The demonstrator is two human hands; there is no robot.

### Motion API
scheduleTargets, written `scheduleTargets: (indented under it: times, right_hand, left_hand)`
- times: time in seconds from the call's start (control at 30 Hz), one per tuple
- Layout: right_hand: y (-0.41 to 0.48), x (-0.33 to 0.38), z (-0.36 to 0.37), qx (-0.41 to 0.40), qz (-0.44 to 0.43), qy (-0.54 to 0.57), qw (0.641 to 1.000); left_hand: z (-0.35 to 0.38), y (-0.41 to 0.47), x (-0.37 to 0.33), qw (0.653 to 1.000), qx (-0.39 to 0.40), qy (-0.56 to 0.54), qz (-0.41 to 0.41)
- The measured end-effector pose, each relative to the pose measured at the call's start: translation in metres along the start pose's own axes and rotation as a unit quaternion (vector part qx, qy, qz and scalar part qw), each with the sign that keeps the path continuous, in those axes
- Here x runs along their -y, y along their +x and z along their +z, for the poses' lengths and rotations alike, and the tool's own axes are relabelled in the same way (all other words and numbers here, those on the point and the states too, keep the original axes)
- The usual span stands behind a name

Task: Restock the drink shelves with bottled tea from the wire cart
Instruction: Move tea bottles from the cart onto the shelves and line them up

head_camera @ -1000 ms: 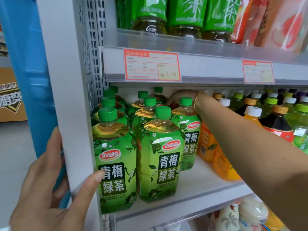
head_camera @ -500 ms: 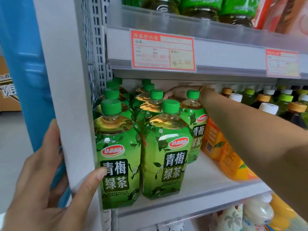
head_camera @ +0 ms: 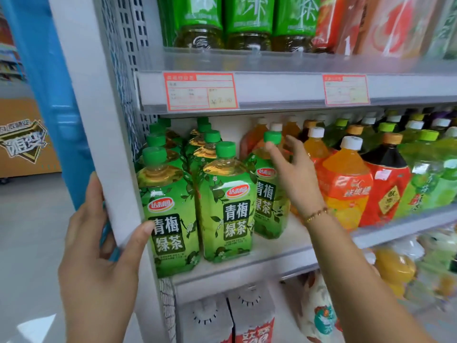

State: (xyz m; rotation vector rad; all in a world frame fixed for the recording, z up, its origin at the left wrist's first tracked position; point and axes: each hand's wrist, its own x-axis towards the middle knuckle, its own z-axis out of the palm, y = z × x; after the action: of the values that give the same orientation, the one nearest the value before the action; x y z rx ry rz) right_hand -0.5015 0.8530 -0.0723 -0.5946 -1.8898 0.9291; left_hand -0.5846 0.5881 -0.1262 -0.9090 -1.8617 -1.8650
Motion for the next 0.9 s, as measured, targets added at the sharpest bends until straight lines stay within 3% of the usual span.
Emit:
scheduleTargets:
  times: [0.23, 0.47, 0.6, 0.77, 0.9]
  right_hand:
    - [-0.041, -0.028, 0.017, 0.033, 0.134, -0.139, 0.981]
    - [-0.004, -0.014, 0.048, 0.061, 0.112, -0.191, 0.973]
    - [-0.007, -0.016, 0.044, 0.061, 0.086, -0.231, 0.967]
    - [-0.01, -0.015, 0.041, 0.059, 0.068, -0.265, 0.96]
    - [-0.007, -0.014, 0.042, 0.049, 0.058, -0.291, 0.954]
  left_hand:
    - [0.002, -0.006, -0.014, 0.999, -0.027, 0.026, 0.005]
    - [0.006, -0.007, -0.011, 0.998, -0.047, 0.038, 0.018]
    - [0.017, -0.022, -0.017, 0.967, -0.083, 0.19, 0.151]
    - [0.063, -0.029, -0.033, 0.929, 0.03, 0.268, 0.255]
    - [0.104, -0.005, -0.032, 0.894, 0.115, 0.363, 0.235]
